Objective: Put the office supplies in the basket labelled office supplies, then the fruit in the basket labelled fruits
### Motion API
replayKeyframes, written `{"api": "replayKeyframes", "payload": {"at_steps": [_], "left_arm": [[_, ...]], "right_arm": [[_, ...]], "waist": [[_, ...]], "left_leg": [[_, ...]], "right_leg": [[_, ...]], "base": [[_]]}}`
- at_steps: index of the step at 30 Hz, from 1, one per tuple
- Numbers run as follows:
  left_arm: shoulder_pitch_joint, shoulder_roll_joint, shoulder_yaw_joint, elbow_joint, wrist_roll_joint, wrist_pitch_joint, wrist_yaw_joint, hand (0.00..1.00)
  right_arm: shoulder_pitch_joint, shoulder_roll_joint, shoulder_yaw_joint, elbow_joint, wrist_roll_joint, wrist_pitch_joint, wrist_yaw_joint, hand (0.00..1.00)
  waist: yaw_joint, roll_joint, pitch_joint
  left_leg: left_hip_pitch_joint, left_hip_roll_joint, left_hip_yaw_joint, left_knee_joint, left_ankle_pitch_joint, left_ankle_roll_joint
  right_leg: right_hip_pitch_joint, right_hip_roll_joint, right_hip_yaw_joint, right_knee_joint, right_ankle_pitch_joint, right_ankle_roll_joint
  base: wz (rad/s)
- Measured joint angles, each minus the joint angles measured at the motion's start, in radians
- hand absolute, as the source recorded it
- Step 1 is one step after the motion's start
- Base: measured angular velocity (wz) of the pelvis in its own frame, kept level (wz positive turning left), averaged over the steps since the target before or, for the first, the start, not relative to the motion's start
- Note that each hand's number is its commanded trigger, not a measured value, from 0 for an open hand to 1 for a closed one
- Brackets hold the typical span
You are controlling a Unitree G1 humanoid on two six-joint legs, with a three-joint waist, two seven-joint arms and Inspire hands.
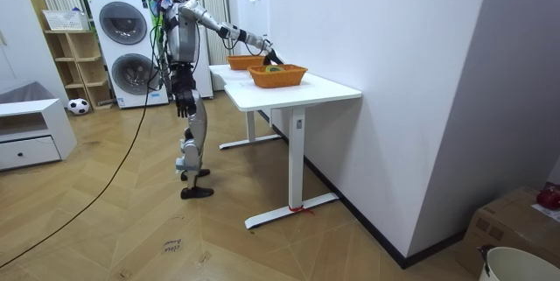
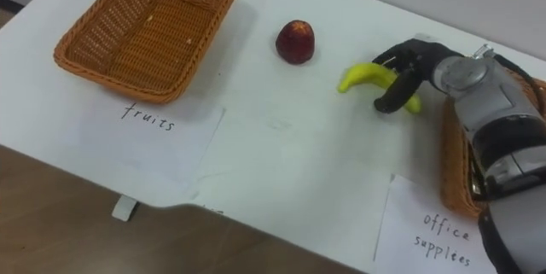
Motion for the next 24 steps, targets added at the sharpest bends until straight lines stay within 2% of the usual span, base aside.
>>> {"api": "replayKeyframes", "payload": {"at_steps": [8, 14, 22, 24], "left_arm": [[-0.005, 0.009, 0.005, -0.018, -0.002, -0.003, -0.001, 0.0], [-0.011, 0.016, 0.005, -0.024, -0.002, -0.024, -0.009, 0.0], [0.001, 0.015, 0.022, -0.025, -0.001, -0.024, -0.008, 0.0], [0.009, 0.015, 0.032, -0.025, -0.001, -0.024, -0.008, 0.0]], "right_arm": [[0.005, -0.003, 0.014, -0.081, 0.02, 0.002, 0.05, 1.0], [0.016, -0.003, 0.039, -0.173, 0.066, -0.001, 0.107, 1.0], [0.015, -0.003, 0.036, -0.233, 0.1, -0.001, 0.127, 1.0], [0.015, -0.003, 0.029, -0.233, 0.096, 0.0, 0.127, 1.0]], "waist": [[-0.004, 0.0, -0.0008], [-0.004, -0.001, -0.0018], [-0.01, -0.016, -0.0114], [-0.028, -0.017, -0.0119]], "left_leg": [[-0.005, 0.003, 0.004, 0.0, 0.0, 0.0], [-0.004, 0.002, 0.003, 0.0, 0.0, -0.001], [0.02, 0.001, -0.01, -0.001, 0.0, 0.0], [0.03, 0.0, -0.022, -0.001, 0.0, 0.0]], "right_leg": [[-0.008, 0.003, 0.009, 0.001, 0.001, -0.002], [-0.007, 0.001, 0.007, 0.001, 0.001, -0.002], [0.022, -0.007, -0.01, -0.001, 0.001, -0.002], [0.039, -0.007, -0.021, -0.002, 0.001, -0.002]], "base": [[-0.02], [0.0], [0.05], [0.18]]}}
